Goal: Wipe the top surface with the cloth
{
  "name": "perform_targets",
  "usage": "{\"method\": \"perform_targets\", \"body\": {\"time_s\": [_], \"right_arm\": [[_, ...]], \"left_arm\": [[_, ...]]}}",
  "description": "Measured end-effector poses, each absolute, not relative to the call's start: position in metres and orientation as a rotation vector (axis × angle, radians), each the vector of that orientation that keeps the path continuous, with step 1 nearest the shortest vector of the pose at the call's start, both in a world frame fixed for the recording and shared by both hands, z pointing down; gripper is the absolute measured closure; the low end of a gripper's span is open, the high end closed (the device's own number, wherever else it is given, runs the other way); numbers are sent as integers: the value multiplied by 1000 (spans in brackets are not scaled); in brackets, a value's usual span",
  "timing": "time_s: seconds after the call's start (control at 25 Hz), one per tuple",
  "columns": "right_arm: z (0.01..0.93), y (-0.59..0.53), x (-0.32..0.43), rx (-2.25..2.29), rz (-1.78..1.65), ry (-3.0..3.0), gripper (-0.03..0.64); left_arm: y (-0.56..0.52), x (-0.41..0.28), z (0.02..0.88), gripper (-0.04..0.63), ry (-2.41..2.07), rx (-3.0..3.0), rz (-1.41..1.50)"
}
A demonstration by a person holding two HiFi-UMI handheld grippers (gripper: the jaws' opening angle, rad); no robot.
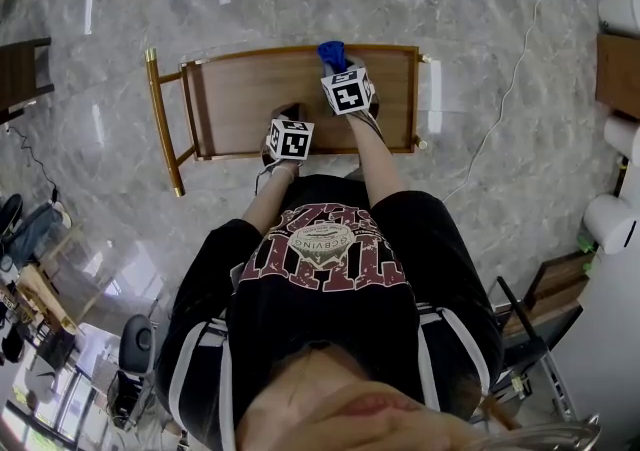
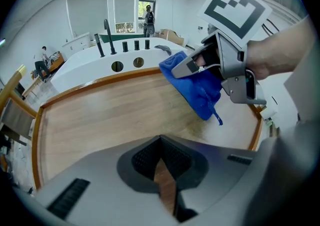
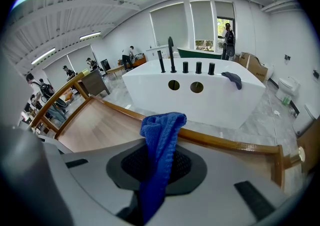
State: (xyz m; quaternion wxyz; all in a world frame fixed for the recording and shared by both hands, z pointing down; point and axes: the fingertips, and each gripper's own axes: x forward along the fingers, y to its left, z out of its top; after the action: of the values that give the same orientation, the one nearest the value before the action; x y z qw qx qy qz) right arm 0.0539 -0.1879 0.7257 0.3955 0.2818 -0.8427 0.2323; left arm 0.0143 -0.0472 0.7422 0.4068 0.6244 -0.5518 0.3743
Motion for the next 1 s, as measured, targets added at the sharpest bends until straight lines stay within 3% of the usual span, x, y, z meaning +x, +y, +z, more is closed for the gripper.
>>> {"method": "perform_targets", "body": {"time_s": [1.0], "right_arm": [[729, -202, 128, 824, 602, -2061, 549]], "left_arm": [[-38, 5, 750, 548, -1437, 1494, 1036]]}}
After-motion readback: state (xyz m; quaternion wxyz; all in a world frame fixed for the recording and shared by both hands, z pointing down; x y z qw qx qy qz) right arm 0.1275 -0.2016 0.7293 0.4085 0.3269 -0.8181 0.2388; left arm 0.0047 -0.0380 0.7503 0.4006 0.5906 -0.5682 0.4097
